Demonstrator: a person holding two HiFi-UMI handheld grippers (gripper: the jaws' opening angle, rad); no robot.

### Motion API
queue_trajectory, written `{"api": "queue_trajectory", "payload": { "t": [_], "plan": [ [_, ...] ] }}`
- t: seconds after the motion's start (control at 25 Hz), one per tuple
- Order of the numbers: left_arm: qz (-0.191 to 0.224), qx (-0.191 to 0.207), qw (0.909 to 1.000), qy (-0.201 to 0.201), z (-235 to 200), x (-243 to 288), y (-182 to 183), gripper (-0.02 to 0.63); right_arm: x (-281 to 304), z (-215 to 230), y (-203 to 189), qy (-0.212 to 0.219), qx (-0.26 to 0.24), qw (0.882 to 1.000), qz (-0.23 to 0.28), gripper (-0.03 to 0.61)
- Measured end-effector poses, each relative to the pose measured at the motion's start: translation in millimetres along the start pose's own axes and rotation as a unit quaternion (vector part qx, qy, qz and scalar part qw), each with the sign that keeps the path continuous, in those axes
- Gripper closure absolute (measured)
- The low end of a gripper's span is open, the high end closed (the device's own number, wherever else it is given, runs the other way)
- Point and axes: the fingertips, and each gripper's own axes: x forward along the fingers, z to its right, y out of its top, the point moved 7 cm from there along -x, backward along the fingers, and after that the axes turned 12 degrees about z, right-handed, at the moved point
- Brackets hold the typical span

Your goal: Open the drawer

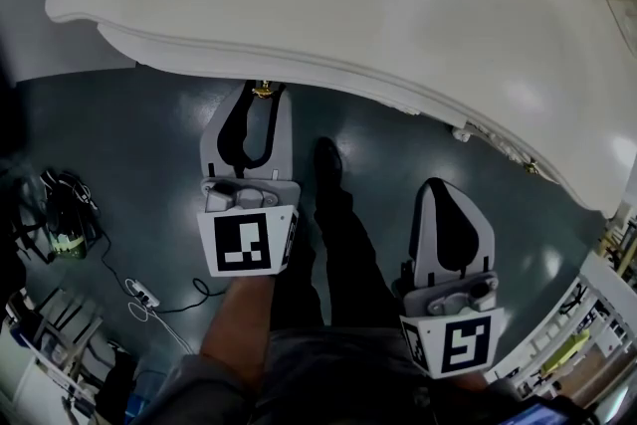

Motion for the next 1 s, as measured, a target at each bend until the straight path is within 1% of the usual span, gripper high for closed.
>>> {"api": "queue_trajectory", "payload": {
  "t": [0.16,0.28,0.4,0.52,0.56,0.68,1.0],
  "plan": [
    [-0.005,-0.001,1.0000,-0.003,1,-7,-2,0.479,-4,-5,-1,0.001,0.000,1.000,0.003,0.565],
    [-0.001,0.002,1.0000,-0.004,0,-10,1,0.479,-6,-9,4,0.002,-0.001,1.000,0.005,0.565],
    [-0.001,0.003,1.0000,-0.004,-1,1,7,0.479,4,-2,14,0.003,-0.002,1.000,0.005,0.565],
    [0.024,0.006,0.9997,-0.005,0,9,13,0.480,9,2,18,0.002,-0.003,1.000,0.003,0.565],
    [0.023,0.006,0.9997,-0.005,0,4,11,0.480,5,-1,16,0.001,-0.003,1.000,0.003,0.565],
    [-0.008,-0.001,0.9999,-0.006,2,-23,0,0.480,-14,-15,6,-0.001,-0.003,1.000,0.007,0.565],
    [-0.010,0.002,0.9999,-0.010,2,-36,-1,0.480,-24,-22,5,-0.003,-0.002,1.000,0.013,0.565]
  ]
}}
